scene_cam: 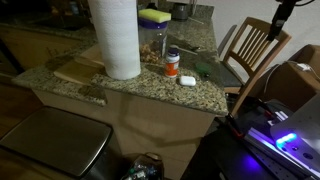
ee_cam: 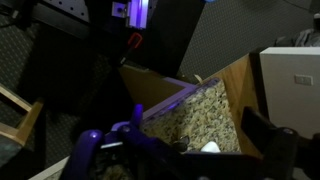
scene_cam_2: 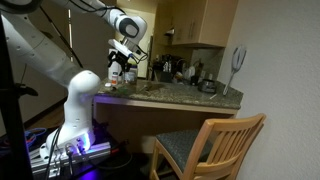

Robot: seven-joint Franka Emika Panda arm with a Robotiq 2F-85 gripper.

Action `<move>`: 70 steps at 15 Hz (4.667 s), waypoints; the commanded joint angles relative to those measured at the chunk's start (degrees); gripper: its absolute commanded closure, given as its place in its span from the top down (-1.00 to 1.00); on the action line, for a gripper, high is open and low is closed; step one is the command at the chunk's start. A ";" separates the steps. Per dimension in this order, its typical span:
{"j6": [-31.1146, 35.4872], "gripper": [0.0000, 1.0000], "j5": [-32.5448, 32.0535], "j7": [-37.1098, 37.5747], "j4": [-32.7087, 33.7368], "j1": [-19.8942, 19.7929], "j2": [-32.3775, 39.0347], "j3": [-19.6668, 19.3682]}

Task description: Put the keys on top of the green lid

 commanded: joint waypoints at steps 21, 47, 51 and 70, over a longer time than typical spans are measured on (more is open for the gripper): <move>25.01 1.00 -0.87 -9.93 -4.29 1.35 6.66 -1.21; 38.49 1.00 -9.94 -9.14 -6.44 15.65 9.90 22.89; 37.52 1.00 -9.95 -8.52 -6.89 18.18 10.69 20.15; 38.18 1.00 -9.47 -0.19 -7.40 21.03 15.90 21.56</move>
